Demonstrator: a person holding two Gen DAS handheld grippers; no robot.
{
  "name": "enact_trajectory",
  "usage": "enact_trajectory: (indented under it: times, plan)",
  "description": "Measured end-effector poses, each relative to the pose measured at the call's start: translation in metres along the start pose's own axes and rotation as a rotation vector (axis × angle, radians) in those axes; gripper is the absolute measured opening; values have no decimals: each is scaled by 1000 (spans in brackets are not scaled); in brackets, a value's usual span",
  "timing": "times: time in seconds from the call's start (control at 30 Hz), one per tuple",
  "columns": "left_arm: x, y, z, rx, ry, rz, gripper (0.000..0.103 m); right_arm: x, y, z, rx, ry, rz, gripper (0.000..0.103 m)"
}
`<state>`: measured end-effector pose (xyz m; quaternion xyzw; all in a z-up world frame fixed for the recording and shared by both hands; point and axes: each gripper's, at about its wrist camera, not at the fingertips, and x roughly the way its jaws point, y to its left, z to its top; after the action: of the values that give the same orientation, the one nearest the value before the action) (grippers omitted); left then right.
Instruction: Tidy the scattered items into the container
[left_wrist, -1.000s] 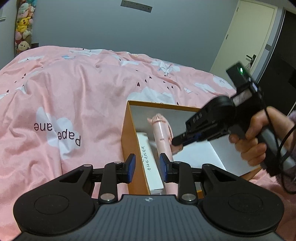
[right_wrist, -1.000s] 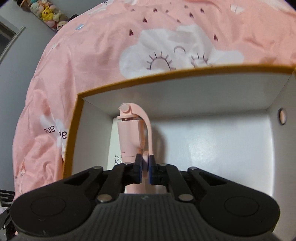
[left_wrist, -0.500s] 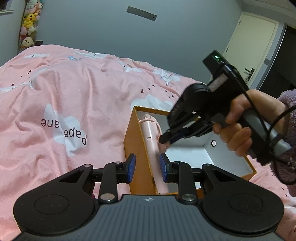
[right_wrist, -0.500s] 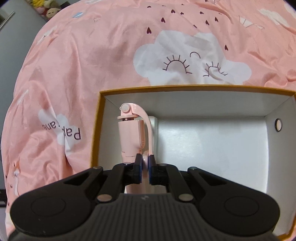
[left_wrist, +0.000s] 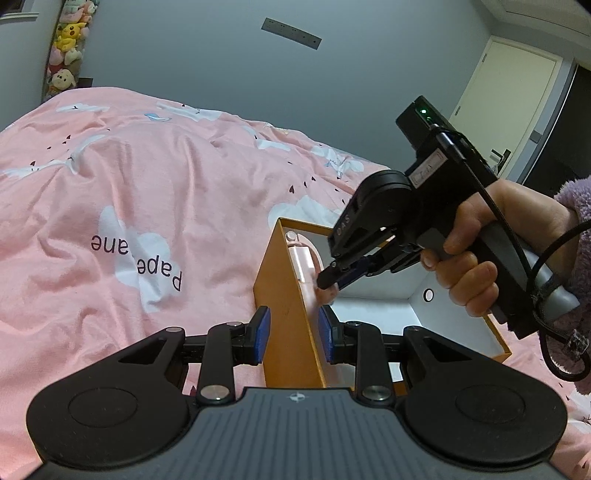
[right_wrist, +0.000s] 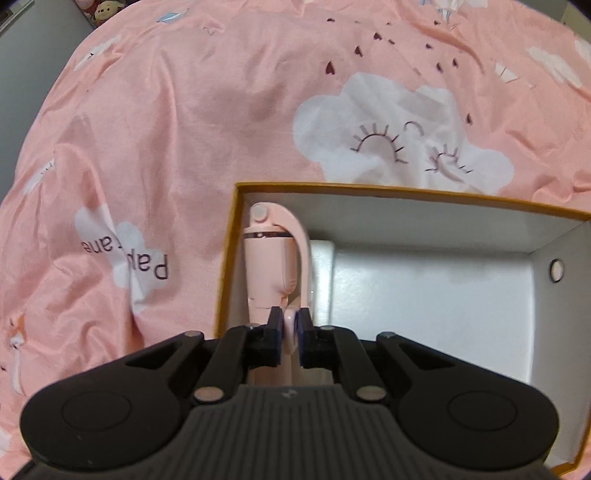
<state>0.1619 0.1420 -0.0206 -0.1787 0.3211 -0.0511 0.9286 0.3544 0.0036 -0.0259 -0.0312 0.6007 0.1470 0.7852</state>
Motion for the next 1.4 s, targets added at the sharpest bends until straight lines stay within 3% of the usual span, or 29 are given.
enact_trajectory:
  times: [0.23,0.53,0.7,0.77,1.07,1.13,1.2,1.4]
  plan:
    - [3,-4,-1,13,8,-5,32,1,3,-4,34,-2,-30,10]
    - [0,4,0,-6,-1,4,32,8,26,-1,21,29,3,14]
    - [0,4,-1,-5,-1,4,32,9,14,-2,16,35,34,16]
    - [1,3,-1,-3,2,3,32,7,9,-6,-18,43,43,22]
    - [8,-7,-6,22,36,-4,32,36,-19,-38,-2,155,140,31]
    - [10,-7,-7,22,42,-2,32,39,-23,-40,29,152,181,28]
    - [11,-7,-7,20,45,1,32,40,-24,-41,54,145,213,18]
    - [11,-9,-6,22,46,4,32,43,-24,-42,124,111,251,16]
